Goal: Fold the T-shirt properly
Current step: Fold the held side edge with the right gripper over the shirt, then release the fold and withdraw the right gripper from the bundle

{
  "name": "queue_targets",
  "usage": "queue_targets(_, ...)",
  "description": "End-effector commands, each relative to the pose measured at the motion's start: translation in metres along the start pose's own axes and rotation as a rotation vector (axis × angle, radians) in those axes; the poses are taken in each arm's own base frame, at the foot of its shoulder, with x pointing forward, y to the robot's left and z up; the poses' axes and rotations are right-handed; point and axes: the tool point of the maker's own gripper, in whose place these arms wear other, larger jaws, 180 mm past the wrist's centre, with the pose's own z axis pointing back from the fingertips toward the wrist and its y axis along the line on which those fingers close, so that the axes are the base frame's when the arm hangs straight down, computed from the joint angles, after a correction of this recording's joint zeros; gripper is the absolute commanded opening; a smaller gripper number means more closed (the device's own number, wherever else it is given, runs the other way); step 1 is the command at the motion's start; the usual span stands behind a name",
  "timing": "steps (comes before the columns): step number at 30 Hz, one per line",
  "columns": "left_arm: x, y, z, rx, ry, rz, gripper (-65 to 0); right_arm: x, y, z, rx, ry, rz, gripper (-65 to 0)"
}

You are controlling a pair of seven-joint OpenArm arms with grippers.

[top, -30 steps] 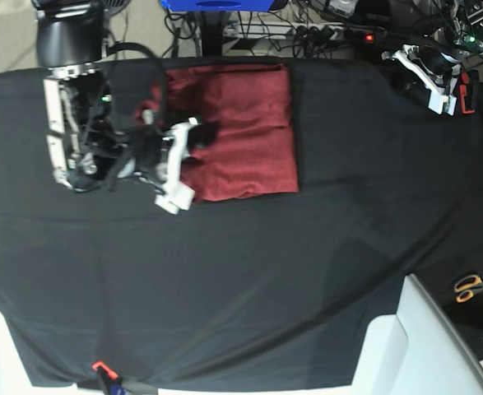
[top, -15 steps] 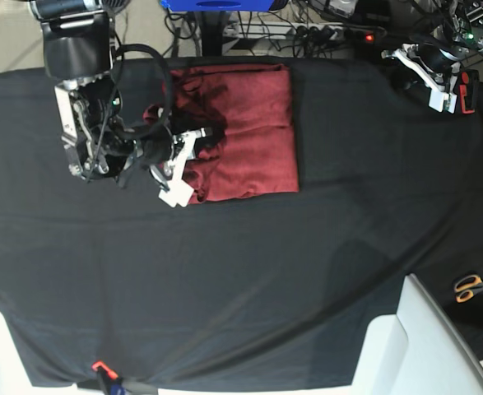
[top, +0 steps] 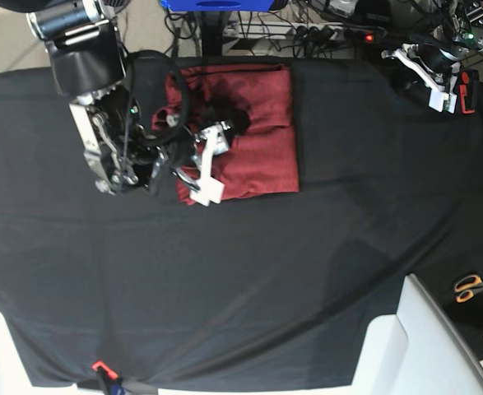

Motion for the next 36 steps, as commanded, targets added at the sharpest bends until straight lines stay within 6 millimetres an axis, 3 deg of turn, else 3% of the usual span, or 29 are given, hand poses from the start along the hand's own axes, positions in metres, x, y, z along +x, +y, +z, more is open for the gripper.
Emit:
queue_targets(1,-0.005,0.004,0.002,0.012,0.031,-0.023,-65.0,0.017,0.009,0.004,0.014,-0.026,0.043,-32.9)
queue_targets(22,0.010,0.012,0.002,0.024,0.010,-0.043,-65.0,0.018,0.057,-0.029,-0.029,0.199,0.259,-32.9)
queue_targets(36,0.011,0.010,0.001,0.020,0.008,-0.044,-65.0,0.044,0.098,-0.032,-0.080,0.187,0.370,-32.9)
